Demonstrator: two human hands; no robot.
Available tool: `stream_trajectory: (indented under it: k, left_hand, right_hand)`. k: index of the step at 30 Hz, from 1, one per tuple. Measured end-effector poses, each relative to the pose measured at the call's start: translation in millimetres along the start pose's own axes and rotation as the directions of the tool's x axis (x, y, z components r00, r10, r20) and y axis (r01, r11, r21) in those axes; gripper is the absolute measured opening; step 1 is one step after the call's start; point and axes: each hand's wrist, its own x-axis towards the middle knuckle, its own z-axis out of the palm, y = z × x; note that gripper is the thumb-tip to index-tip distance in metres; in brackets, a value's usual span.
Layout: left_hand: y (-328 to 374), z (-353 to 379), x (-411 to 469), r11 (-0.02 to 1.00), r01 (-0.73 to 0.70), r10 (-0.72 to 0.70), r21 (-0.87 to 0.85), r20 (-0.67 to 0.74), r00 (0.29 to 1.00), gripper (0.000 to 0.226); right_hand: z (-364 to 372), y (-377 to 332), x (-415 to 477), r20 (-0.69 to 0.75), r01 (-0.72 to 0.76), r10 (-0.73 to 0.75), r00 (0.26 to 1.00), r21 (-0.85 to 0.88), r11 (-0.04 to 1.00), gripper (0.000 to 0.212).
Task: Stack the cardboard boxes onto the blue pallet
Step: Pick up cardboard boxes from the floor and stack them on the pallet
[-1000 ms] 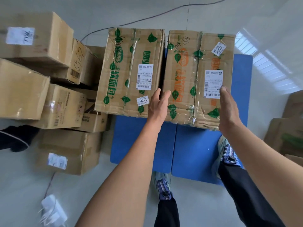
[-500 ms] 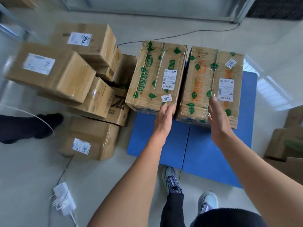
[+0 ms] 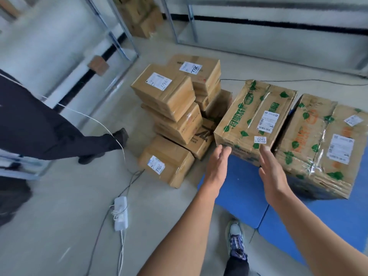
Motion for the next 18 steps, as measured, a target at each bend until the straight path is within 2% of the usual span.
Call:
stream_trajectory:
  k: [10, 15, 18]
  left_hand:
    - [35.6, -90.1, -33.1, 0.994, -0.083, 0.075, -0.065, -0.111, 0.991, 0.06]
    - [55.3, -143.8, -8.0, 0.991, -0.097, 0.082, -0.091, -0.16, 0.984, 0.058]
    - [66.9, -183.4, 22.8, 0.994, -0.078, 0.064, -0.076, -0.18, 0.982, 0.066]
  right_hand:
    - [76.0, -43.9, -27.0, 0.09, 0.042, -0.036, 0.995, -0.065, 0.997, 0.07]
    - [120.7, -54.5, -6.9, 0.121, 0.081, -0.069, 0.99, -0.098, 0.992, 0.07]
    - [153.1, -55.6, 17.5, 0.117, 0.082, -0.07, 0.991, -0.107, 0.991, 0.07]
